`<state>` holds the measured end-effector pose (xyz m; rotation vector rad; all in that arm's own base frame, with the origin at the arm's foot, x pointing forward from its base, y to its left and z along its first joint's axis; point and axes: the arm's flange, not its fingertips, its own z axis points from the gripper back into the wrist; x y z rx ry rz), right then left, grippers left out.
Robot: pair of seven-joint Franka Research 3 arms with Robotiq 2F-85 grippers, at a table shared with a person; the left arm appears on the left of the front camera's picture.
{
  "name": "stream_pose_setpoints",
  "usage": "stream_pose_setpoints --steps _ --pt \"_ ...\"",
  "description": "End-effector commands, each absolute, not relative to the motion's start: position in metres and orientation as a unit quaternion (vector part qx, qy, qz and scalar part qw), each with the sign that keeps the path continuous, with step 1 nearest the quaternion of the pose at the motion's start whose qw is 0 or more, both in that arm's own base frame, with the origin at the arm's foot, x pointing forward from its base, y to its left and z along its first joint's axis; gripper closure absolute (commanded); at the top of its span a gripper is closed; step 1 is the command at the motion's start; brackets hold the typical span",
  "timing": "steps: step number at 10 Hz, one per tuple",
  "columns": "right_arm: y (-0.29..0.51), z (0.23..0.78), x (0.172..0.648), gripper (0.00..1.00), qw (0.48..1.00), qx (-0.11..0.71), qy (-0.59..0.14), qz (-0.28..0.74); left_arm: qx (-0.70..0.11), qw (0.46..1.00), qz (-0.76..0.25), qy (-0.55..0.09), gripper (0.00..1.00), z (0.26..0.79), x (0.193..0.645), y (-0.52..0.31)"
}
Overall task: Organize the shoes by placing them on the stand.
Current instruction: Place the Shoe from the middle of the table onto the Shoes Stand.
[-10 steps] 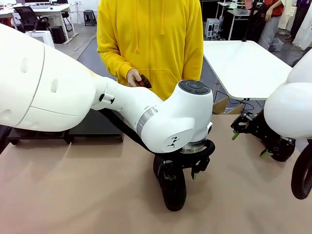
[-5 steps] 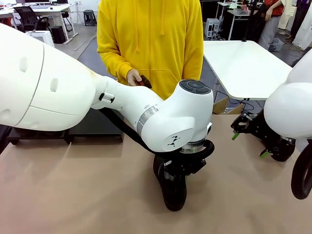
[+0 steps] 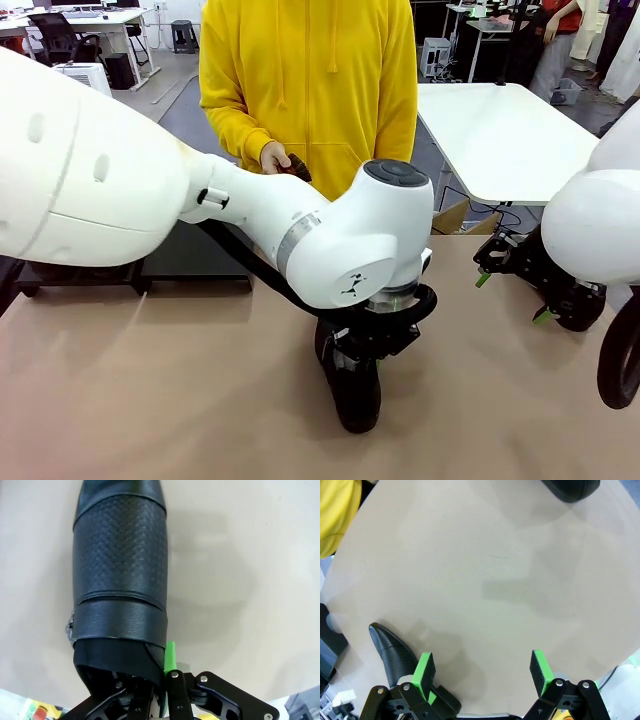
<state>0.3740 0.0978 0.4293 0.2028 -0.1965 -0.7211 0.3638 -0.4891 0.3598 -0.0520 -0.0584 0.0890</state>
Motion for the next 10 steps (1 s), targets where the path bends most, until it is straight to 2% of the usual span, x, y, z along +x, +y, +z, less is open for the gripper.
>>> stream_pose_setpoints --steps 1,3,5,8,10 --pt "0.097 0.429 0.375 0.0 0.929 0.1 -0.099 -0.343 -0.051 0.998 0.017 -0.044 1.0 0.412 0.349 -0.441" --pt "0.097 0.429 0.375 0.0 0.929 0.1 -0.099 -0.343 0.007 0.993 0.001 -0.115 1.0 0.464 0.359 -0.387" --pt "0.097 0.429 0.375 0.0 0.929 0.1 -0.099 -0.343 0.056 0.981 0.026 -0.183 1.0 0.492 0.386 -0.336" --pt "0.097 0.429 0.375 0.0 0.929 0.1 -0.099 -0.343 0.101 0.961 0.058 -0.252 1.0 0.488 0.447 -0.274" --pt "0.097 0.429 0.375 0.0 0.929 0.1 -0.099 -0.343 0.129 0.952 0.062 -0.272 1.0 0.468 0.482 -0.252"
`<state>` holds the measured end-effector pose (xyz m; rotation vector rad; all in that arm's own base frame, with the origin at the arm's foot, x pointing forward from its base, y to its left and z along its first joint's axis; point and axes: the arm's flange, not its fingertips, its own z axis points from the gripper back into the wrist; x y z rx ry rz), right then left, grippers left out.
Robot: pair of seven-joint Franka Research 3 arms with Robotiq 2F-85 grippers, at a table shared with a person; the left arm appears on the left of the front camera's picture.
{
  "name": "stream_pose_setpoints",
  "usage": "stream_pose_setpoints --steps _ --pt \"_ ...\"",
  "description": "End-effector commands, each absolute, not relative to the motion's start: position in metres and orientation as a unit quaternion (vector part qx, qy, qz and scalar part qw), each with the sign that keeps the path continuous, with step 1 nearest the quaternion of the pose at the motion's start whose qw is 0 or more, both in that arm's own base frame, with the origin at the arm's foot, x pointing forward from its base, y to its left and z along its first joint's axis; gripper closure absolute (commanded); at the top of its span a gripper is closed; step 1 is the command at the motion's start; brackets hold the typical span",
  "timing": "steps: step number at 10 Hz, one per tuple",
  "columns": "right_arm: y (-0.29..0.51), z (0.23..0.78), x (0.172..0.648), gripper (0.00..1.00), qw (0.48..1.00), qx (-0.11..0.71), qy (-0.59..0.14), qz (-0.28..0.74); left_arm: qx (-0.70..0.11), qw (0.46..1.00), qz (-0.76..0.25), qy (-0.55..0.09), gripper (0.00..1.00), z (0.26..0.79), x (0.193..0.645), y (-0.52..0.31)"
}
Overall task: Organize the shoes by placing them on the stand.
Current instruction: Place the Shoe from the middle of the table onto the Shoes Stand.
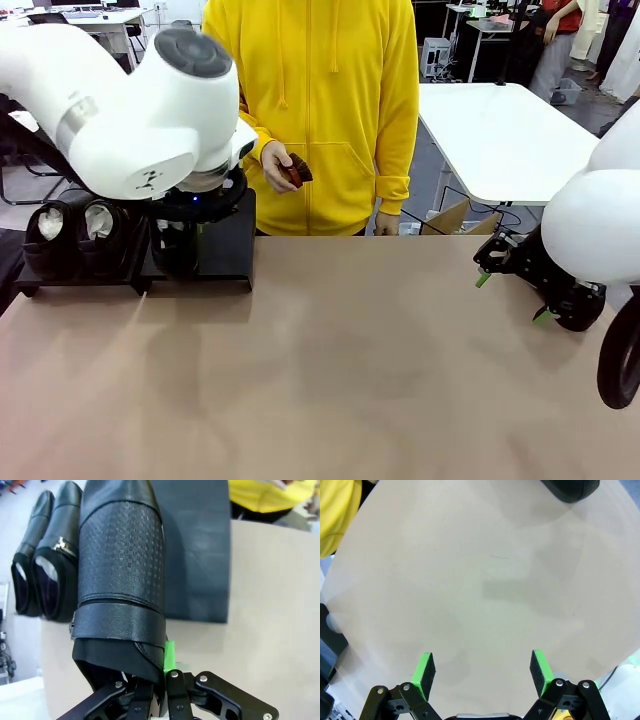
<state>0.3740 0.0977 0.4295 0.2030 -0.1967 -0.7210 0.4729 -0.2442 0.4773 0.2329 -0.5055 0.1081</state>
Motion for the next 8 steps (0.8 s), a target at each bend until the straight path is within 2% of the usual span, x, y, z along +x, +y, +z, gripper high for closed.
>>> stream_pose_setpoints --steps 1,4,8 --pt "0.097 0.429 0.375 0.0 0.929 0.1 -0.099 -0.343 0.138 0.948 0.056 -0.281 1.0 0.46 0.495 -0.246" --pt "0.097 0.429 0.375 0.0 0.929 0.1 -0.099 -0.343 0.142 0.938 0.054 -0.313 1.0 0.447 0.525 -0.224" --pt "0.097 0.429 0.375 0.0 0.929 0.1 -0.099 -0.343 0.168 0.935 0.034 -0.31 1.0 0.437 0.546 -0.208"
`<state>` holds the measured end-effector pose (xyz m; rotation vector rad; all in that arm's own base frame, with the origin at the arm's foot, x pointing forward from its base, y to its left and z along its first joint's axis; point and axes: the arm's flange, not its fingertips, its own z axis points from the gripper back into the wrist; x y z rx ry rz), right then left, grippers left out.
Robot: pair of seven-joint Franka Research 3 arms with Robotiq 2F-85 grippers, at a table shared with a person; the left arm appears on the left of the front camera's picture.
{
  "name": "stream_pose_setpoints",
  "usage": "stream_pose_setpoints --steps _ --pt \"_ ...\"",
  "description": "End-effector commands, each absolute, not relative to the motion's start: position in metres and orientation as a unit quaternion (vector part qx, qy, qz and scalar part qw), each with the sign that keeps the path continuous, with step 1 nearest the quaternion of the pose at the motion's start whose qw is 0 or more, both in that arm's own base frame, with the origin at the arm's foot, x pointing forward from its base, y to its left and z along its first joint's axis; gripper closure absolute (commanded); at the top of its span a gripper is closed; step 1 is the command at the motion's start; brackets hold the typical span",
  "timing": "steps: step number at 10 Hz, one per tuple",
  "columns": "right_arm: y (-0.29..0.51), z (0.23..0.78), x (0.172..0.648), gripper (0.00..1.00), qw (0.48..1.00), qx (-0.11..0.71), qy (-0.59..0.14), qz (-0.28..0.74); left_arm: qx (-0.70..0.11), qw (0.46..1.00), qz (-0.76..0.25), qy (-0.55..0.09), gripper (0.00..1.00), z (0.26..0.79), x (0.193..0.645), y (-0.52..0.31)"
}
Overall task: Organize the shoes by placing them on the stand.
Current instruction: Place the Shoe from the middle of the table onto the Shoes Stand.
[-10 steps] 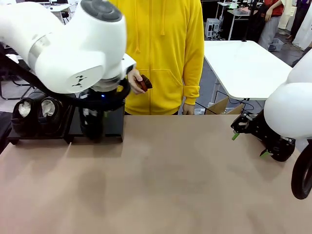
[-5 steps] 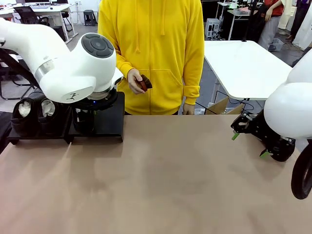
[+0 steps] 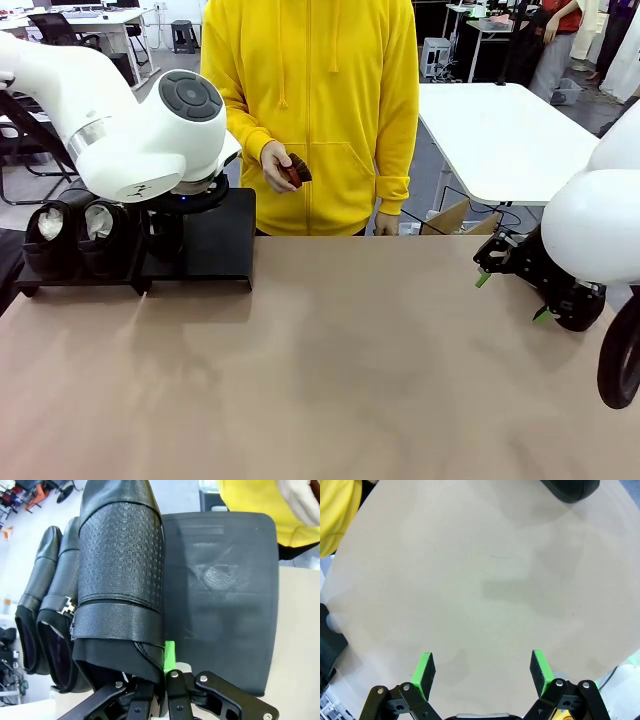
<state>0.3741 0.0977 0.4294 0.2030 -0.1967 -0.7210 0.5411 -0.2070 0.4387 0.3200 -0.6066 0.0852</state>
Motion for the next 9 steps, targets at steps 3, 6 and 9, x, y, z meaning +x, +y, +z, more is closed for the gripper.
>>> stream_pose_setpoints --steps 3,6,9 --pt "0.097 0.429 0.375 0.0 0.929 0.1 -0.099 -0.343 0.169 0.939 0.028 -0.297 1.0 0.423 0.549 -0.201" --pt "0.097 0.429 0.375 0.0 0.929 0.1 -0.099 -0.343 0.167 0.942 0.027 -0.29 0.84 0.413 0.549 -0.199" --pt "0.097 0.429 0.375 0.0 0.929 0.1 -0.099 -0.343 0.166 0.938 0.019 -0.302 0.25 0.412 0.548 -0.202"
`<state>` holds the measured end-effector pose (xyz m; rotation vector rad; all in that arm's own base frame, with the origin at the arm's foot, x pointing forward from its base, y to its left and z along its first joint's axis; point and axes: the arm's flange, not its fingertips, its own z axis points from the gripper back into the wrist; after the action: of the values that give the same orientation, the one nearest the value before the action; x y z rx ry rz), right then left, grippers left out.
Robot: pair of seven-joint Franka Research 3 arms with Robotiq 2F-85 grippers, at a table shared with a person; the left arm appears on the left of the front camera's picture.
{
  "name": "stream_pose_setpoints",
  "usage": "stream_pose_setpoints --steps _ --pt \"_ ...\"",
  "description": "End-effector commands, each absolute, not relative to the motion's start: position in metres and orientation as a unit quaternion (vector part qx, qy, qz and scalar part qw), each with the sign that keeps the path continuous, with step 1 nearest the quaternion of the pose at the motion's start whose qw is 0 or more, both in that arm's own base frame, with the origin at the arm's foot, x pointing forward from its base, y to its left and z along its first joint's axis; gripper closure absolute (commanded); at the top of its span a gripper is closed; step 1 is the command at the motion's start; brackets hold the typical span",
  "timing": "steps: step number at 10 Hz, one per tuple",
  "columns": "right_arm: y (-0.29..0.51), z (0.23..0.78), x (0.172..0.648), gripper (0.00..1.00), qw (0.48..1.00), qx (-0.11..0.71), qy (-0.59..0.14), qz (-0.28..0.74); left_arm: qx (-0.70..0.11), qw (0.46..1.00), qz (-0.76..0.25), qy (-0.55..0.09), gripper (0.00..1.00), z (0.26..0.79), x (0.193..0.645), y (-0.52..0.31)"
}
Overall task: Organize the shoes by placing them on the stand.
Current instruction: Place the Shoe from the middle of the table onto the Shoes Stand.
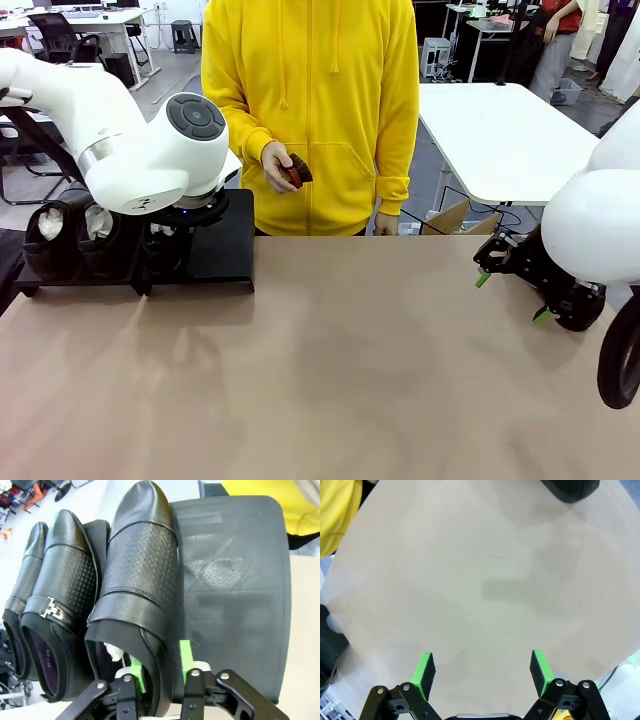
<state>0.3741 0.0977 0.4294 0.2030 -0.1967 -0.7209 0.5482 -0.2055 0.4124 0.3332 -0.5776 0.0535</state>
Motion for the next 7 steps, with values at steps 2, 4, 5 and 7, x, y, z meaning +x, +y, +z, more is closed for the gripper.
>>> stream_pose_setpoints --steps 2,4,5,7 --pt "0.097 0.429 0.375 0.0 0.929 0.1 -0.099 -0.343 0.152 0.937 0.028 -0.312 0.0 0.416 0.543 -0.203" --pt "0.097 0.429 0.375 0.0 0.929 0.1 -0.099 -0.343 0.104 0.938 0.063 -0.323 0.0 0.436 0.525 -0.202" --pt "0.097 0.429 0.375 0.0 0.929 0.1 -0.099 -0.343 0.061 0.944 0.112 -0.305 0.0 0.445 0.511 -0.202" --pt "0.097 0.429 0.375 0.0 0.929 0.1 -0.099 -0.343 0.131 0.941 0.039 -0.31 0.0 0.431 0.543 -0.209"
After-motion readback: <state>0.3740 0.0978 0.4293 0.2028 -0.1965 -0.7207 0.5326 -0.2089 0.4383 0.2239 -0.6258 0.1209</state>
